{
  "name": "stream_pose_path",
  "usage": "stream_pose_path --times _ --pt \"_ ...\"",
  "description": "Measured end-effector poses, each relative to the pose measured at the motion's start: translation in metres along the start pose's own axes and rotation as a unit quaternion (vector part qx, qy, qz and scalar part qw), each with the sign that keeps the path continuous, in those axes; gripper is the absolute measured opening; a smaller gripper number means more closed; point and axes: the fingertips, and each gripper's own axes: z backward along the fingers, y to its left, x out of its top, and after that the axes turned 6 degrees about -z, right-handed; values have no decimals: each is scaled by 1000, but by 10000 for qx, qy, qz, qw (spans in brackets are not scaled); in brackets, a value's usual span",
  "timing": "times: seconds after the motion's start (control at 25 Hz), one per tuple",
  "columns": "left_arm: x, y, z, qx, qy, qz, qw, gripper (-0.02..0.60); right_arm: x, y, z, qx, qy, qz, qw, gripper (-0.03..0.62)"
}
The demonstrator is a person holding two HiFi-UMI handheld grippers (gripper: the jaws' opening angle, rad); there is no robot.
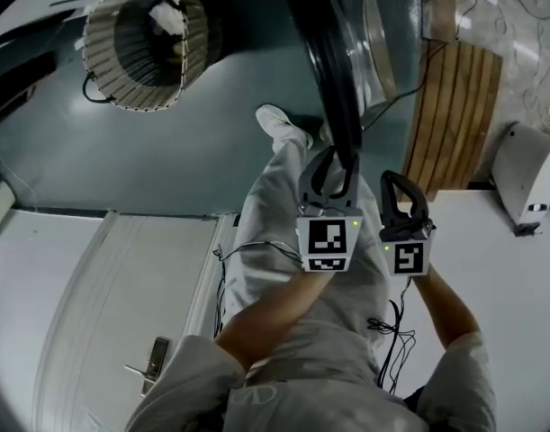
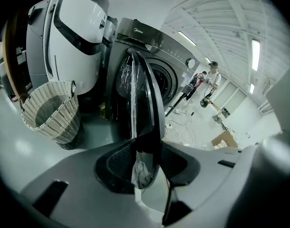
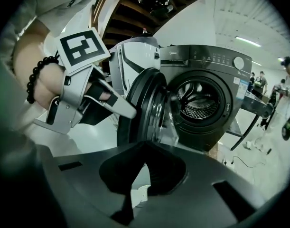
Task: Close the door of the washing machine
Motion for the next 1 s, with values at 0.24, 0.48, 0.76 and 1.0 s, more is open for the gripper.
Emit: stream_pose_path --times 0.24,0.48,0.76,1.0 --pt "7 -29 -17 -116 234 348 9991 144 -23 -18 9 -92 2 -152 9998 13" --pt "16 -52 -31 -234 493 678 9962 152 -30 -30 9 -19 -183 -210 9996 58" --pt "31 -77 -51 -354 561 823 9944 166 -35 -53 -5 -38 -288 -150 9995 118" --pt "41 -93 -63 -467 611 943 9926 175 -40 -74 -13 -191 -463 -115 9987 126"
